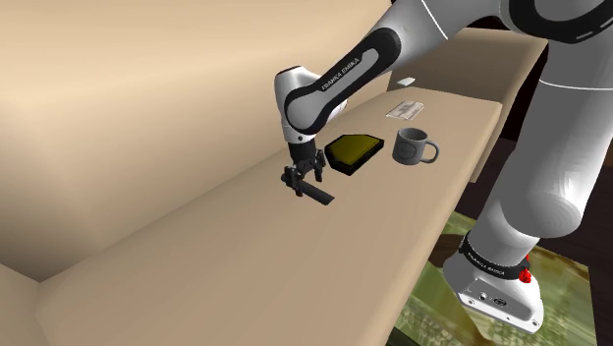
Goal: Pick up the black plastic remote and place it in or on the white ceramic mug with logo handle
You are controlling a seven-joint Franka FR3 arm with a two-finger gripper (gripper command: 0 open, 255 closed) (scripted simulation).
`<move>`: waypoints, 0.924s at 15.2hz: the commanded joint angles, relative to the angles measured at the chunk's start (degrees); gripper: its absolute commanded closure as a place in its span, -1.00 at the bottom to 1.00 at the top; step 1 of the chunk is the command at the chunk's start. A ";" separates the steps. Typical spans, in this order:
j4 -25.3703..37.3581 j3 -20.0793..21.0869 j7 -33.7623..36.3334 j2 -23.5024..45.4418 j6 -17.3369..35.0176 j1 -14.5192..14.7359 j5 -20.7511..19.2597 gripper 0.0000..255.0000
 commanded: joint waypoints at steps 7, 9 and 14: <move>-0.03 -0.01 -0.01 0.03 0.07 -0.01 -0.01 1.00; 0.41 0.03 0.11 0.23 -0.17 0.05 -0.04 1.00; 0.01 -0.01 0.02 0.06 0.07 0.03 -0.01 1.00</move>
